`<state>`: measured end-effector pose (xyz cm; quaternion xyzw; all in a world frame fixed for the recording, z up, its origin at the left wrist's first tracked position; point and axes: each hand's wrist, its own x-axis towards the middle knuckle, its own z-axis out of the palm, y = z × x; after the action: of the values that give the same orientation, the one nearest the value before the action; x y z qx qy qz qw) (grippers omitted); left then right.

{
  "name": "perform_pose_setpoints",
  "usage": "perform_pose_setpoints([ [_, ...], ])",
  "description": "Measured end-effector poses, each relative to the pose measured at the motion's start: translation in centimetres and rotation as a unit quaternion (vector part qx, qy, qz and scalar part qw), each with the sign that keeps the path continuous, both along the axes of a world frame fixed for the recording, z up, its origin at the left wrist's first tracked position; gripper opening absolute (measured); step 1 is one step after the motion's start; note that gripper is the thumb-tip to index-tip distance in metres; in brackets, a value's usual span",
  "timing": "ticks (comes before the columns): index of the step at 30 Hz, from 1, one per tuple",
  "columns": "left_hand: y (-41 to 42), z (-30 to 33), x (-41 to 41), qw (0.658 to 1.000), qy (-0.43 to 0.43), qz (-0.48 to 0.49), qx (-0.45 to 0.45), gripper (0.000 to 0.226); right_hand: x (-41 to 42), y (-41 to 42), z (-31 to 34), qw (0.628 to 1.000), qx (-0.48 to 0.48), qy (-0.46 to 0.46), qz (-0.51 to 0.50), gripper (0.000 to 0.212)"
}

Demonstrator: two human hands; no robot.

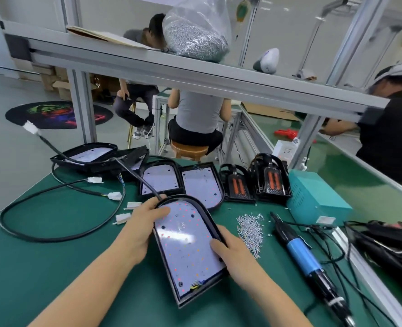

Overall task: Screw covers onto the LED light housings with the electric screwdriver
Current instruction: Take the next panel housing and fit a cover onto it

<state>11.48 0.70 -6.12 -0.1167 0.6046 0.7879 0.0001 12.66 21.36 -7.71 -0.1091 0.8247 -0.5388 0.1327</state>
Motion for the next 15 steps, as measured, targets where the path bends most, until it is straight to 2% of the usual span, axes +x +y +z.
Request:
perform_pose_setpoints([
  [4, 0.5, -2.0, 0.6, 0.99, -0.019, -0.01, -0.14, 0.014, 1.3, 1.0, -1.1, 0.996, 0.076, 0.025, -0.024, 0.029],
  [6, 0.7, -2.8, 0.5, 0.984, -0.025, 0.001, -0.176, 0.011, 1.8, 1.0, -1.5, 0.993, 0.104, 0.042, -0.045, 0.025],
  [10, 1.2, -3.4, -0.2, 0.984, -0.032, 0.039, -0.171, 0.014, 1.7, 0.7, -1.7, 0.988, 0.121, 0.076, -0.062, 0.032],
  [15, 1.2, -3.7, -0.5, 0.985, -0.039, 0.065, -0.158, 0.008, 1.3, 0.5, -2.0, 0.986, 0.132, 0.076, -0.069, 0.031],
])
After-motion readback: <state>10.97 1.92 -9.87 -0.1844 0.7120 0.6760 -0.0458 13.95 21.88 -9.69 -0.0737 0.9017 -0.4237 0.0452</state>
